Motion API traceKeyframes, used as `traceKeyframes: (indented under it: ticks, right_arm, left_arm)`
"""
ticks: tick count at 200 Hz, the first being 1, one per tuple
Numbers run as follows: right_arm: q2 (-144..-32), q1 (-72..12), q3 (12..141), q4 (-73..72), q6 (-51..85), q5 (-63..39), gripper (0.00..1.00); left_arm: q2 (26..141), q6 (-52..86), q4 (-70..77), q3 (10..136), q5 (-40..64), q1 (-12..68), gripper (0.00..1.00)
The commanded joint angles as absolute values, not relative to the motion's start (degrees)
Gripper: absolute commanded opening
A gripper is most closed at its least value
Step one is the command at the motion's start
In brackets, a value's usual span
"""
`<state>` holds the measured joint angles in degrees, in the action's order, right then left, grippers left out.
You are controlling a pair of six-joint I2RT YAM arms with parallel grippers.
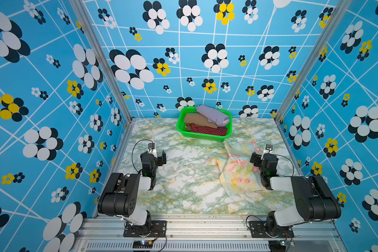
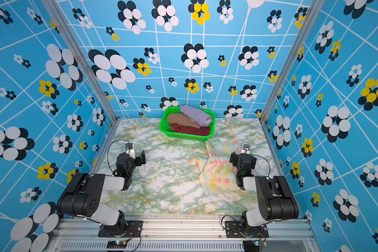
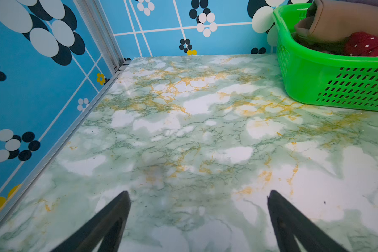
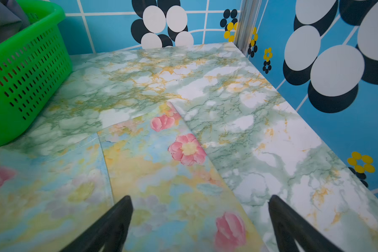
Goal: Roll up the skirts
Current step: Flatten out the skirt at the center of the board.
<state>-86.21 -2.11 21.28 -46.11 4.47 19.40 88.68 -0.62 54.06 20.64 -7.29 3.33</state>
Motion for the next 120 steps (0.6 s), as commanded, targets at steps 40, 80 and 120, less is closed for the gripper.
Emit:
traceKeyframes:
  ticks: [40, 80, 120]
  right_arm:
    - [-86.40, -2.51, 22.31, -47.64, 4.40, 19.95, 0.99]
    - [-86.40, -2.54, 22.32, -47.55, 4.44, 19.96, 0.99]
    - [-86.52, -3.13, 22.41, -47.67, 4.24, 21.27, 0.99]
  left_arm:
    - [88.95, -0.09, 55.19, 20.96, -6.70, 2.83, 1.00]
    - [88.95, -0.09, 55.17, 20.94, -6.72, 2.80, 0.99]
    - [88.95, -0.09, 54.93, 21.18, -6.59, 2.77, 0.99]
